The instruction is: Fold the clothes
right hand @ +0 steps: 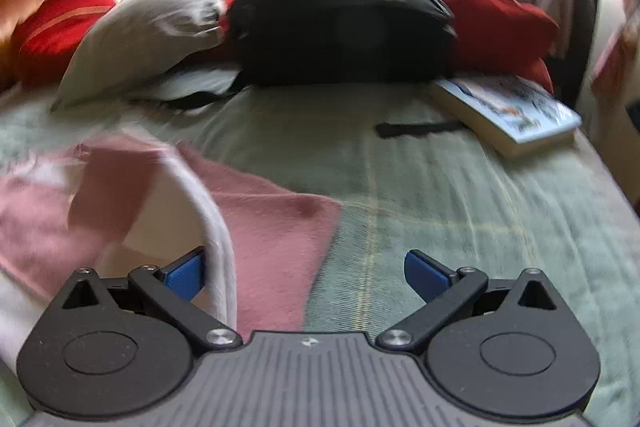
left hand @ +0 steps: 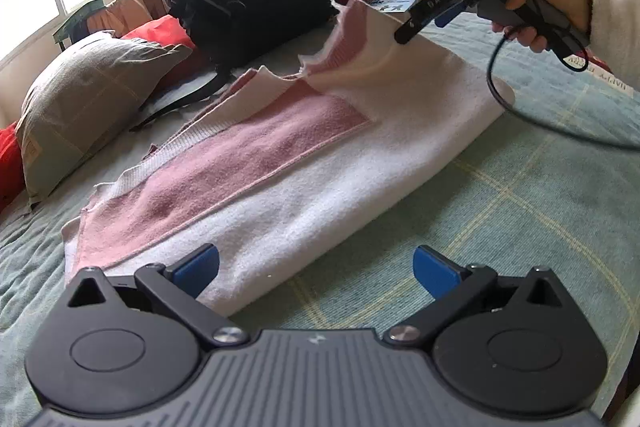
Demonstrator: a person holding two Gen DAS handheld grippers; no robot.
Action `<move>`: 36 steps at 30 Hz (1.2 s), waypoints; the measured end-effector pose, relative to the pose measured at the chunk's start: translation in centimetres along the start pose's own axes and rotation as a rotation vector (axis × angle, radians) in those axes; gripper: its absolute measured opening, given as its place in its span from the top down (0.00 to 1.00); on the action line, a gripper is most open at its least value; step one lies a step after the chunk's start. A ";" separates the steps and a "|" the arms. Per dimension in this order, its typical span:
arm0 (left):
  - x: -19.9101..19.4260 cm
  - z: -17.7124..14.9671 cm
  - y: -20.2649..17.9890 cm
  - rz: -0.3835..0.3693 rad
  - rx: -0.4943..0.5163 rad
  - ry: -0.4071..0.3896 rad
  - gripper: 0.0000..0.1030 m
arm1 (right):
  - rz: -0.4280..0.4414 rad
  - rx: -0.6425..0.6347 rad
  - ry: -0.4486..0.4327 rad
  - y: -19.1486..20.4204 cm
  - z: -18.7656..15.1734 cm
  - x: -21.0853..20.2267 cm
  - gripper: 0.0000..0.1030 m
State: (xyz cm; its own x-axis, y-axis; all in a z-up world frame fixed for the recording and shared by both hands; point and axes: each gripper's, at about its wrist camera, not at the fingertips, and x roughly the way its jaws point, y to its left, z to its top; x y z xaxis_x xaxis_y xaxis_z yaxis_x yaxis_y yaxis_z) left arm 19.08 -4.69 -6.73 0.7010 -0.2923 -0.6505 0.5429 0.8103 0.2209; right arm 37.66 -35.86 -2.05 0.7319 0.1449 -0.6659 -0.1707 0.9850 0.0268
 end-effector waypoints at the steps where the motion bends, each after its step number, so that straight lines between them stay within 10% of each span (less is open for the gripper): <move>1: 0.0 0.0 0.1 0.003 -0.002 -0.001 0.01 | 0.002 0.027 0.000 -0.4 0.0 0.1 0.00; 16: 0.4 0.4 6.3 0.108 -0.130 -0.015 0.01 | 0.307 -0.236 -0.129 6.7 -4.3 -4.5 0.00; 36: 1.0 -4.7 10.5 0.037 -0.345 0.116 0.01 | 0.207 -0.301 -0.035 9.6 -9.7 -5.7 0.00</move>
State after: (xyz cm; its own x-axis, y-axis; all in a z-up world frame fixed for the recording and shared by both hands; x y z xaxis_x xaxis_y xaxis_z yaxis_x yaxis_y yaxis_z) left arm 23.27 5.94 -8.48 0.6497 -0.2158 -0.7289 0.3161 0.9487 0.0009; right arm 25.42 -28.16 -5.22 0.6826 0.3469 -0.6432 -0.5003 0.8634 -0.0654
